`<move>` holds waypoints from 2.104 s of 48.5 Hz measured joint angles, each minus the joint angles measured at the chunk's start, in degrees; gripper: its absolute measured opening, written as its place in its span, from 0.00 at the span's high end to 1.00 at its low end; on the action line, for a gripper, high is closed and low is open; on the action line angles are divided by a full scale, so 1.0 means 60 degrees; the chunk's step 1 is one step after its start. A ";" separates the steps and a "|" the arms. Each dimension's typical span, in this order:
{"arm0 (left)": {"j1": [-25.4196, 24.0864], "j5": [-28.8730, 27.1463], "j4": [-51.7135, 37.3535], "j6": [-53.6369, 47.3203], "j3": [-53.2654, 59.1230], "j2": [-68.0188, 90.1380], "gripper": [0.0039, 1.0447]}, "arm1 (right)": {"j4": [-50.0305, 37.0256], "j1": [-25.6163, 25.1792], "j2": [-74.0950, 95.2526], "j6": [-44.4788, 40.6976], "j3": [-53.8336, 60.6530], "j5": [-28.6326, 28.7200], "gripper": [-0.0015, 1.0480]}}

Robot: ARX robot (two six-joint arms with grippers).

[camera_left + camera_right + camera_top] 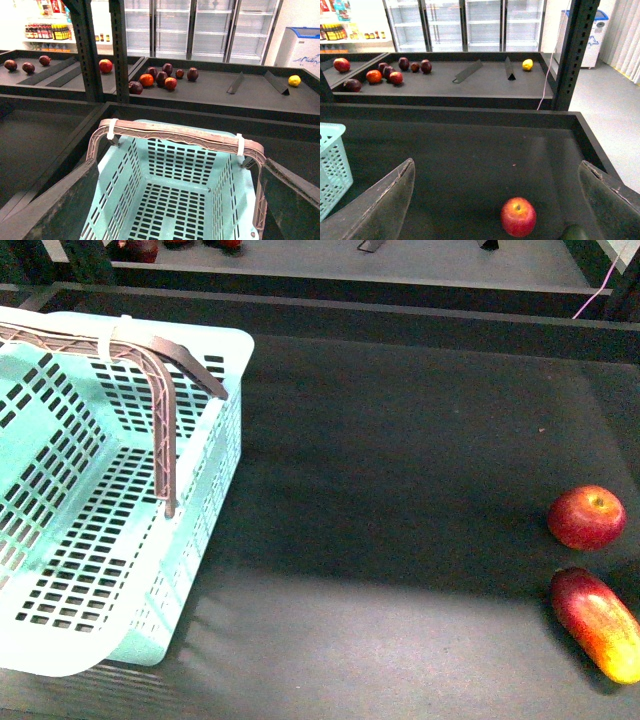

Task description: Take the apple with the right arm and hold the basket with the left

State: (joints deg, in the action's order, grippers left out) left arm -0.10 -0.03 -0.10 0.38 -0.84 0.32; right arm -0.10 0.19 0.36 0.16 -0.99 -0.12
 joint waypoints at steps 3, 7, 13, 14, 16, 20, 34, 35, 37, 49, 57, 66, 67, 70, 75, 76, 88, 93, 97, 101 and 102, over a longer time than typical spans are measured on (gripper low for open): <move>0.0000 0.0000 0.0000 0.0000 0.0000 0.0000 0.06 | 0.0004 0.0000 0.0000 0.0000 0.0000 0.0000 0.08; 0.0000 0.0000 0.0000 0.0000 0.0000 0.0000 0.06 | 0.0000 0.0000 0.0000 0.0000 0.0000 0.0000 0.08; 0.0000 0.0004 0.0000 0.0000 0.0000 0.0000 0.06 | 0.0004 0.0000 0.0000 0.0000 0.0000 0.0000 0.08; 0.0000 0.0000 0.0000 0.0000 0.0000 0.0000 0.06 | 0.0000 0.0000 0.0000 0.0000 0.0000 0.0000 0.08; 0.0000 0.0004 0.0000 0.0000 0.0000 0.0000 0.06 | 0.0000 0.0000 0.0000 0.0000 0.0000 0.0000 0.08; 0.0000 0.0000 0.0000 0.0000 0.0000 0.0000 0.06 | 0.0000 0.0000 0.0000 -0.0004 0.0000 0.0000 0.08; 0.0000 0.0000 0.0000 0.0000 0.0000 0.0000 0.06 | 0.0000 0.0000 0.0000 0.0000 0.0000 0.0000 0.08; 0.0000 0.0000 0.0000 0.0000 0.0000 0.0000 0.06 | 0.0000 0.0000 0.0000 0.0000 0.0000 0.0000 0.08; 0.0000 0.0000 0.0000 0.0000 0.0000 0.0000 0.06 | 0.0000 0.0000 0.0000 0.0000 0.0000 0.0000 0.08; 0.0415 0.1024 0.3282 0.3555 -0.1308 0.2058 0.06 | 0.0000 0.0000 -0.0004 0.0000 0.0000 0.0015 0.08; 0.0863 0.0940 0.2149 0.4940 -0.1847 0.3504 0.06 | 0.0004 0.0000 -0.0004 0.0000 0.0000 0.0000 0.08; 0.0539 0.2014 -0.0186 0.6754 -0.2728 0.6706 0.06 | 0.0004 0.0000 -0.0004 0.0000 0.0000 0.0000 0.08; 0.0521 0.2065 -0.0291 0.6940 -0.2787 0.6921 0.06 | 0.0004 0.0000 -0.0004 0.0000 0.0000 0.0000 0.08; 0.0495 0.2149 -0.0958 0.8327 -0.3206 0.8375 0.06 | 0.0004 0.0000 -0.0004 0.0000 0.0000 0.0000 0.08; 0.0466 0.2025 -0.1723 0.9832 -0.3894 1.0342 0.06 | 0.0004 0.0000 -0.0004 0.0000 0.0000 0.0000 0.08; 0.0448 0.2000 -0.1818 0.9970 -0.4018 1.0637 0.06 | 0.0004 0.0000 -0.0004 0.0000 0.0000 0.0000 0.08; 0.0062 0.1708 -0.2302 1.1067 -0.5442 1.3271 0.06 | 0.0004 0.0000 -0.0004 0.0000 0.0000 0.0000 0.08; -0.0080 0.1570 -0.2302 1.1165 -0.6011 1.4061 0.06 | 0.0004 0.0000 -0.0004 -0.0004 0.0000 0.0000 0.08; -0.0164 0.1508 -0.2302 1.1169 -0.6419 1.4597 0.06 | 0.0004 0.0000 -0.0004 0.0000 0.0000 0.0000 0.08; -0.0229 0.1526 -0.2302 1.1209 -0.6779 1.5070 0.06 | 0.0004 0.0000 -0.0004 0.0000 0.0000 0.0000 0.08; -0.0244 0.1523 -0.2302 1.1209 -0.6878 1.5198 0.06 | 0.0004 0.0000 -0.0004 0.0000 0.0000 0.0000 0.08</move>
State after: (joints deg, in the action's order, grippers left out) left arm -1.56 9.10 -13.91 67.64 -42.11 91.50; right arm -0.08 0.19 0.34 0.16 -0.99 -0.12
